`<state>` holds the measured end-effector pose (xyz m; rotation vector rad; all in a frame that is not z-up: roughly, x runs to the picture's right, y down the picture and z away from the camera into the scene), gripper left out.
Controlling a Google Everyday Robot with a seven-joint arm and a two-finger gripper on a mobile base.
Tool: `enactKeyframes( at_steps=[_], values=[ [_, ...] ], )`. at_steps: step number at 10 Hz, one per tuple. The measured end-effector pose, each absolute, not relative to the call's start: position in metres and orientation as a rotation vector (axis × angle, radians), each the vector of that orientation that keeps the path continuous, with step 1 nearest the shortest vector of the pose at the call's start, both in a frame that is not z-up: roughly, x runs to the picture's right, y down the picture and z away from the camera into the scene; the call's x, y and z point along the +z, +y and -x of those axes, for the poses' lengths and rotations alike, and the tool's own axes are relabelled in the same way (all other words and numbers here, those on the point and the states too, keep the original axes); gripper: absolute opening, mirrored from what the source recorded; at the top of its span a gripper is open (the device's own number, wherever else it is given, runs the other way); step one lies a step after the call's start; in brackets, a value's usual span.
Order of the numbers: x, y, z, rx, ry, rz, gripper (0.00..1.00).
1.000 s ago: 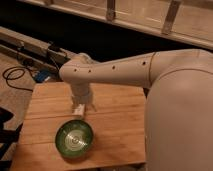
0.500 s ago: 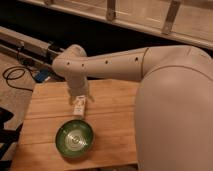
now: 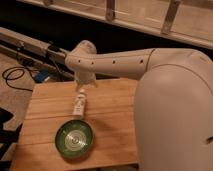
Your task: Place the bottle in the ceramic bowl
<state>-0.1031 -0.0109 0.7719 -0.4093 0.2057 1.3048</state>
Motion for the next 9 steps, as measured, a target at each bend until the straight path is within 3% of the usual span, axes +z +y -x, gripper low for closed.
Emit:
enactKeyframes(
  at_steps=[6, 9],
  values=[
    [0.764, -0.007, 0.099, 1.278, 0.233, 0.393, 0.65],
    [0.781, -0.016, 0.107, 1.268, 0.235, 0.4, 0.65]
  ],
)
